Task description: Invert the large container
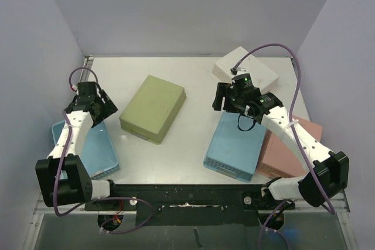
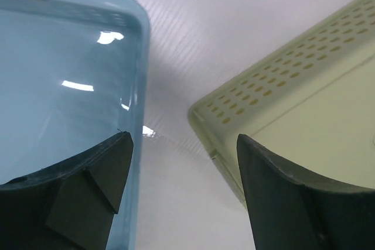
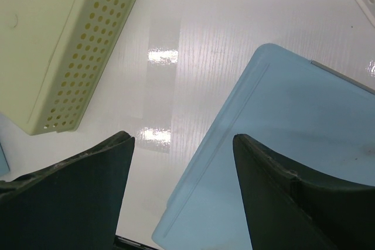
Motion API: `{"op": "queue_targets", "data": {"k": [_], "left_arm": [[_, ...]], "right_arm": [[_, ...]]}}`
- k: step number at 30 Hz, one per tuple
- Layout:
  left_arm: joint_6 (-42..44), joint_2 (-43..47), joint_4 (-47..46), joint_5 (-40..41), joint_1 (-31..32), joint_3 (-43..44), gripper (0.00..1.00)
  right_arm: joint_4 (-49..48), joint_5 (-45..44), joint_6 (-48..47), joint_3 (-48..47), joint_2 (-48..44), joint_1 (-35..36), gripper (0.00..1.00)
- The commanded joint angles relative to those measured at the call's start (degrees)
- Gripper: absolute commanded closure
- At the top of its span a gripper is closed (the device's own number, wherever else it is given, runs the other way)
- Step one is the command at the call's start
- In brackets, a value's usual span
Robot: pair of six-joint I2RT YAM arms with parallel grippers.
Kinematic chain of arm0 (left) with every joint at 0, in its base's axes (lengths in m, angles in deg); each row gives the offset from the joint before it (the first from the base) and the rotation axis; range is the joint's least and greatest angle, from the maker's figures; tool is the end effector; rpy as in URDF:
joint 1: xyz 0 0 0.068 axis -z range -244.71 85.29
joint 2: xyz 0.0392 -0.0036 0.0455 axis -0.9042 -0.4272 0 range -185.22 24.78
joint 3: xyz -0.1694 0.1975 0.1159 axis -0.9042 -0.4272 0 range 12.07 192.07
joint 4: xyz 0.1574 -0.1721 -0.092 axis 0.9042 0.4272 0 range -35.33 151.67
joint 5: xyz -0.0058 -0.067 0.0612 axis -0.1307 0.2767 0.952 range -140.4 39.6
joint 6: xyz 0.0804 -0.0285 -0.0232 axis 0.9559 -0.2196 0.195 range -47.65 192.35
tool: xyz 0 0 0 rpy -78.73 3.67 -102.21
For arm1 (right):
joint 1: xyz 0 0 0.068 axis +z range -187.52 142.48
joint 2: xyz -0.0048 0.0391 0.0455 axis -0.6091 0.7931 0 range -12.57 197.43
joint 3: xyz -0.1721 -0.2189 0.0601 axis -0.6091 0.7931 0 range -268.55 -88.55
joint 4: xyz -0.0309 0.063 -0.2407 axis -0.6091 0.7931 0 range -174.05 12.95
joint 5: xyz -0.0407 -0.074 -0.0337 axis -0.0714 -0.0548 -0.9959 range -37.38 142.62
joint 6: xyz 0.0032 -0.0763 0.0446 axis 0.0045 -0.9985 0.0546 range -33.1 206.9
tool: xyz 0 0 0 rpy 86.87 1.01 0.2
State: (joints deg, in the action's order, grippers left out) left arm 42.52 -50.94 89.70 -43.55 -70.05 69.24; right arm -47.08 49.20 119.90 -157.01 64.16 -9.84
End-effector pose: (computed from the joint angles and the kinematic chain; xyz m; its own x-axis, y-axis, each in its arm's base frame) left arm 0.2805 0.0356 0.2416 -0.6141 -0.5534 -0.5627 -0.5398 0.8146 -0.2121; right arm 0.2710 0.1370 0.3001 -0.7596 0.2154 -0.6138 -0.0154 0.9374 0.3480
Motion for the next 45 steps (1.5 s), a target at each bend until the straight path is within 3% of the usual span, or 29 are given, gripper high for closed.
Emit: {"op": "queue_targets", "data": {"k": [1, 8, 15, 16, 19, 22, 27, 32, 37, 42, 45], "left_arm": [[-2.54, -0.42, -0.94, 0.91, -4.17, -1.92, 0.28], [-1.47, -1.22, -3.94, -5.12, -8.36, -6.06, 0.31], [-1.38, -2.97, -7.25, -12.21, -8.37, -8.34, 0.46], [-1.26, -3.28, -7.50, -12.75, -8.36, -8.50, 0.51], [0.28, -3.80, -8.18, -15.07, -8.36, -8.52, 0.78], [0.90, -3.69, -8.38, -16.66, -8.34, -8.16, 1.00], [1.30, -2.94, -6.80, -17.82, -8.37, -4.52, 1.00], [0.67, -0.97, -3.54, -18.65, -8.21, 2.68, 1.00], [-3.86, 5.93, -7.94, -21.43, -6.56, 4.43, 1.00], [-9.13, 10.69, -9.89, -25.20, -5.58, 6.02, 1.00], [-9.02, 13.18, -8.66, -25.21, -5.55, 8.01, 1.00]], "right_arm": [[-2.27, 0.26, -0.08, -1.79, -1.58, -0.33, 0.30], [-3.00, 0.88, 1.18, -0.33, -1.79, -0.30, 0.30], [-7.42, 6.93, 3.68, 0.49, 0.03, -0.21, 0.30], [-9.46, 8.79, 4.84, 1.24, 0.53, 0.01, 0.30], [-15.72, 12.67, 7.84, 2.88, 3.73, 2.87, 0.30], [-13.59, 11.84, 6.63, -1.53, 10.47, 8.72, 0.30], [-10.43, 11.10, 4.31, -6.75, 20.87, 15.34, 0.39], [-11.71, 8.13, 4.31, -8.51, 25.07, 17.27, 0.37], [-16.81, 9.77, 4.62, -9.73, 29.35, 17.51, 0.35], [-18.22, 10.90, 2.13, -22.38, 38.32, 17.12, 0.34], [-17.30, 12.04, -0.05, -34.63, 46.48, 15.63, 0.34]]}}
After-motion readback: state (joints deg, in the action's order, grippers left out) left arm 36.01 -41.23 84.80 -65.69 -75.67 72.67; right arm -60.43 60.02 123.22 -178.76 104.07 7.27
